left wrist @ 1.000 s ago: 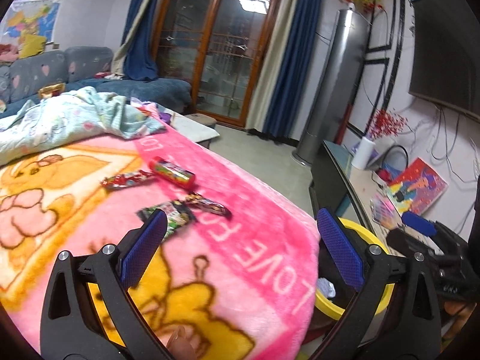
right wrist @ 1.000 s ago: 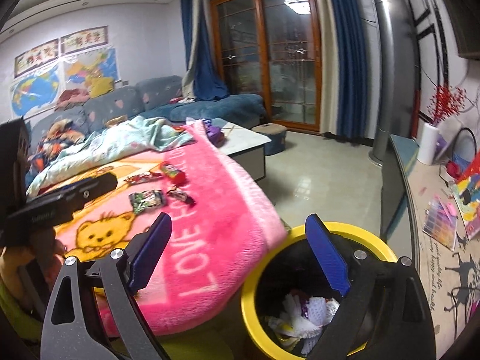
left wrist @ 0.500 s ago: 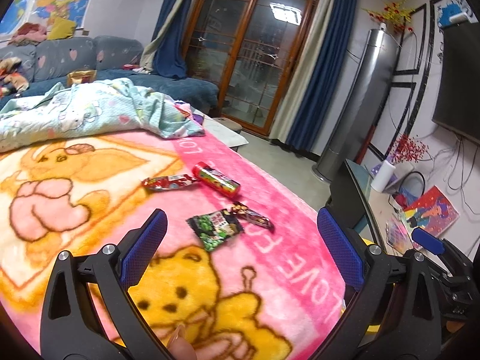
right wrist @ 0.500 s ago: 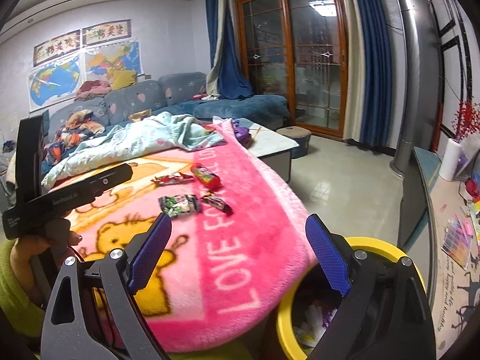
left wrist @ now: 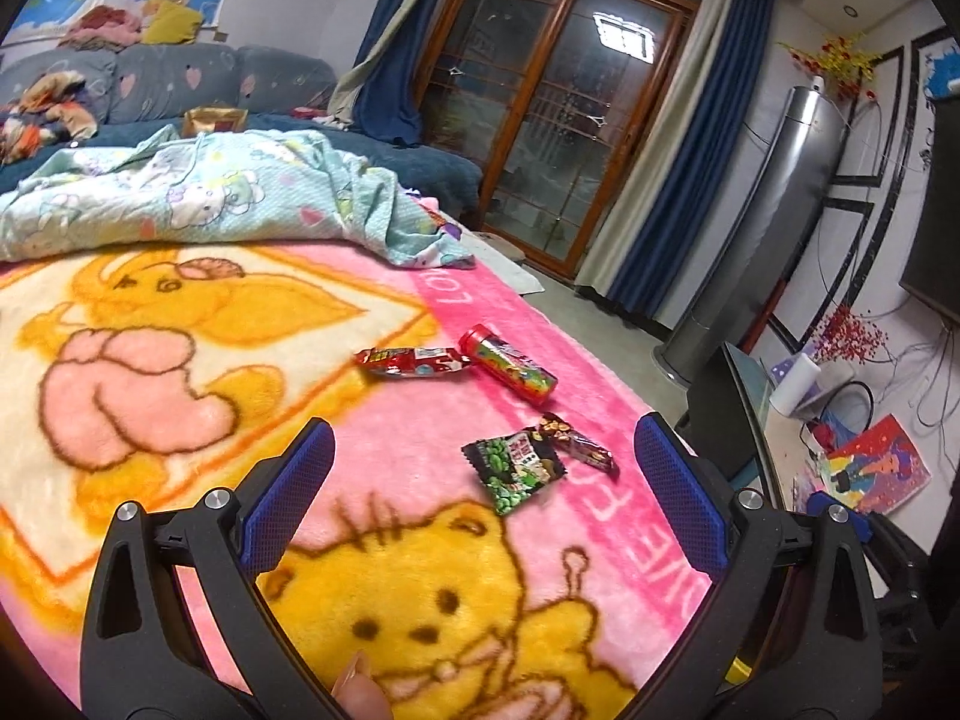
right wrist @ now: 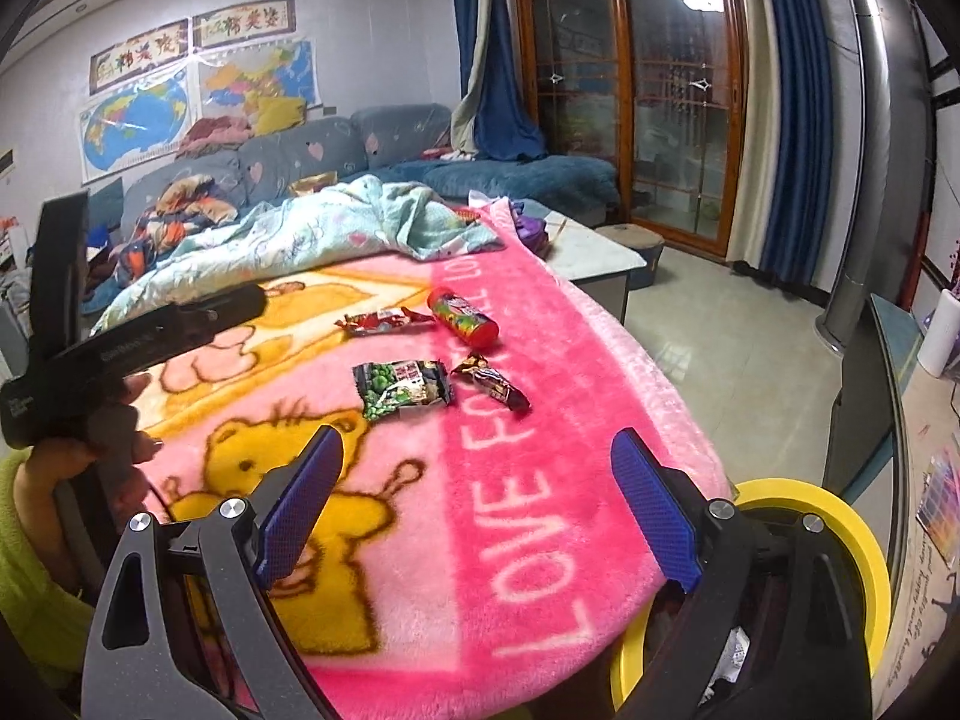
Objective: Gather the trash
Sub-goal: 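Move both open grippers back to the candy wrappers on the blanket, then grasp the green snack wrapper with the left gripper while the right grasps the brown candy wrapper, then carry the green and brown wrappers toward the bin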
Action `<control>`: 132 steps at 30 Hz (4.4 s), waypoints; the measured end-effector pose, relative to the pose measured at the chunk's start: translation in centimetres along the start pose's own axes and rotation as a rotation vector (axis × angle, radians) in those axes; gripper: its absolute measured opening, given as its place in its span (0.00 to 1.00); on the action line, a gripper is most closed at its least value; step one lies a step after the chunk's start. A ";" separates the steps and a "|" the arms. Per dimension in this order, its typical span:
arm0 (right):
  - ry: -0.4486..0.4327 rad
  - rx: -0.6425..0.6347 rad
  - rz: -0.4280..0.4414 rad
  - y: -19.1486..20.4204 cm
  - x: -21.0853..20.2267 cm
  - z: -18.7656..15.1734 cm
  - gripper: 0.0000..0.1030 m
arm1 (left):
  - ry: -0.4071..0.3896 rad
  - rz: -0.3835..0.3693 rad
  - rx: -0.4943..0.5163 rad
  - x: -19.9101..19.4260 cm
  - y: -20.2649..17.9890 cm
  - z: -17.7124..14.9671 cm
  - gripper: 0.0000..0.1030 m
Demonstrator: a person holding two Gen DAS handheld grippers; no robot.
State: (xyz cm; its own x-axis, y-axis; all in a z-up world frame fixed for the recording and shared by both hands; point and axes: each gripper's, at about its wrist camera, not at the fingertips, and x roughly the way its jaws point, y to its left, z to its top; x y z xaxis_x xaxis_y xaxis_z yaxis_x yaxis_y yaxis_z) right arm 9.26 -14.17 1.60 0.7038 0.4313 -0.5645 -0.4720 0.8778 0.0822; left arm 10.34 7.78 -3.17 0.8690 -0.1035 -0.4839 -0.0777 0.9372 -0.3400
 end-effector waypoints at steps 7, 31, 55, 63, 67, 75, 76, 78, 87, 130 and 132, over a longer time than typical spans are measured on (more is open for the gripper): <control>0.061 0.010 -0.010 -1.2 4.2 0.7 0.86 | 0.025 -0.009 -0.021 1.4 0.7 0.3 0.89; 0.239 -0.033 0.045 -3.3 16.9 2.2 0.58 | 0.235 -0.129 -0.137 9.5 2.3 -1.8 0.67; 0.240 0.046 0.067 -3.1 15.3 -0.1 0.18 | 0.339 -0.198 -0.156 11.3 2.0 -3.5 0.05; 0.268 0.056 0.085 -3.0 13.1 -1.1 0.18 | 0.289 -0.174 -0.105 8.8 1.5 -3.2 0.05; 0.276 0.070 0.098 -3.0 12.2 -1.4 0.18 | 0.261 -0.160 -0.079 7.5 1.4 -2.9 0.05; 0.270 0.067 0.125 -2.4 10.3 -1.5 0.18 | 0.209 -0.150 -0.048 5.4 0.8 -2.2 0.04; 0.266 0.066 0.128 -2.4 10.0 -1.4 0.18 | 0.204 -0.150 -0.044 5.2 0.7 -2.2 0.04; 0.258 0.067 0.130 -2.3 9.6 -1.3 0.18 | 0.195 -0.153 -0.038 4.8 0.5 -2.0 0.04; 0.227 0.093 0.116 -3.5 7.5 -0.8 0.18 | 0.173 -0.184 -0.018 3.3 -1.1 -1.6 0.04; 0.089 0.366 -0.172 -17.0 -2.9 -5.0 0.18 | 0.231 -0.381 0.253 1.7 -13.5 -5.6 0.04; 0.091 0.379 -0.181 -17.5 -3.1 -5.4 0.18 | 0.238 -0.389 0.274 1.6 -14.3 -6.2 0.04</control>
State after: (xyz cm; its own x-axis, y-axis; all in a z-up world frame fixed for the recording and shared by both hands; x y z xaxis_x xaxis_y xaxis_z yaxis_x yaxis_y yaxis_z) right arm 12.53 -31.99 -2.52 0.6995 0.2579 -0.6664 -0.1045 0.9595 0.2616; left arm 9.84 -7.89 -4.04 0.6708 -0.5035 -0.5446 0.3862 0.8640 -0.3231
